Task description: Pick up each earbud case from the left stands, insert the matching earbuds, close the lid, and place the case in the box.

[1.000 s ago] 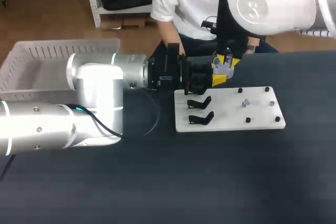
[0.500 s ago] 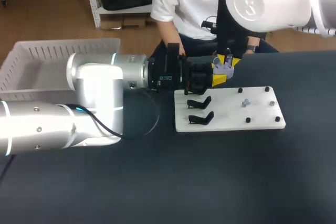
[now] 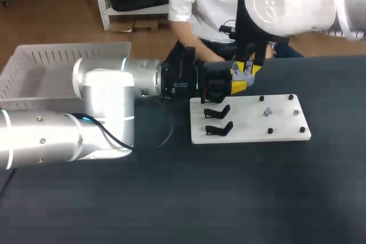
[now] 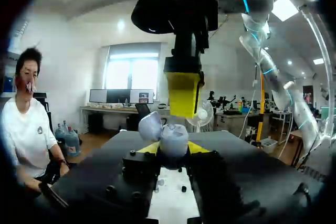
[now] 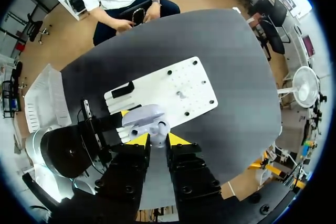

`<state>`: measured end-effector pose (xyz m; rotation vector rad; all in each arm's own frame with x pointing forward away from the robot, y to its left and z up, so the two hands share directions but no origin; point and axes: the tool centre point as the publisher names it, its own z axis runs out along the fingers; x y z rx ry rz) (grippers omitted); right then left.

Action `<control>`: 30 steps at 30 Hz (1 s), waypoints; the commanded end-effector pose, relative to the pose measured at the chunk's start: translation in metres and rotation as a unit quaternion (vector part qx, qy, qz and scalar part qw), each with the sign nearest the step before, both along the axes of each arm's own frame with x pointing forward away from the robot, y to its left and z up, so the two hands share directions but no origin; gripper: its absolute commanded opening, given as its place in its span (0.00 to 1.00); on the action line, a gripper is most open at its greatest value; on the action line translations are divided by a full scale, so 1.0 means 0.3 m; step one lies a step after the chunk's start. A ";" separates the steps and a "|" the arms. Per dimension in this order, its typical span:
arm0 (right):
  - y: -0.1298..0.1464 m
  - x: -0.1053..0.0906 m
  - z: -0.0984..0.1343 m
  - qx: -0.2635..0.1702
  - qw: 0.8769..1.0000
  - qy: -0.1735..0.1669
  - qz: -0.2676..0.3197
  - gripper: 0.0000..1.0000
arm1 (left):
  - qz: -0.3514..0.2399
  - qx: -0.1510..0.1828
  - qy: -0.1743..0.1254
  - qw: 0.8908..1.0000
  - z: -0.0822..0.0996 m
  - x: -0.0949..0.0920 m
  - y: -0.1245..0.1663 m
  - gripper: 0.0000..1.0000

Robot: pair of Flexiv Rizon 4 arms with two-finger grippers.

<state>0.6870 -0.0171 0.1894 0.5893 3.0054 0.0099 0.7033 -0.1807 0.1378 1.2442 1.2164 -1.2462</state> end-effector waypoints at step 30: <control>0.003 -0.011 -0.017 -0.010 1.000 0.006 -0.004 0.45 | -0.001 -0.001 0.000 1.000 -0.001 0.004 -0.001 0.00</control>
